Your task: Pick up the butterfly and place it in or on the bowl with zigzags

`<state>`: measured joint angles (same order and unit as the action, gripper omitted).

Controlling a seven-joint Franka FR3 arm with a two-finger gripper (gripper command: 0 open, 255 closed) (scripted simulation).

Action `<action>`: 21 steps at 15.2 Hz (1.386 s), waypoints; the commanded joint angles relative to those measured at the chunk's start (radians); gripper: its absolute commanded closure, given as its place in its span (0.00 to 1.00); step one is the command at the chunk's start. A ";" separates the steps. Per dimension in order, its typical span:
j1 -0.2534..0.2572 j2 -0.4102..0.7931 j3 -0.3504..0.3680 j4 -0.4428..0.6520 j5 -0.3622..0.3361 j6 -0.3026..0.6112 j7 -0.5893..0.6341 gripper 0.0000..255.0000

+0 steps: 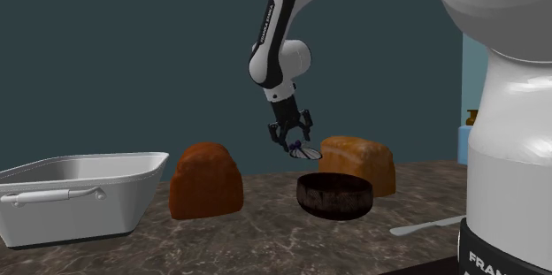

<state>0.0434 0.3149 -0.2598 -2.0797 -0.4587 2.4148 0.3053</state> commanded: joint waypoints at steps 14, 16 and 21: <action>0.030 -0.265 0.000 -0.203 -0.062 -0.077 0.039 1.00; 0.036 -0.338 0.003 -0.287 -0.093 -0.075 0.071 1.00; 0.040 -0.527 0.022 -0.486 -0.153 -0.090 0.143 1.00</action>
<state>0.0840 -0.1654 -0.2419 -2.5179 -0.5974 2.3292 0.4329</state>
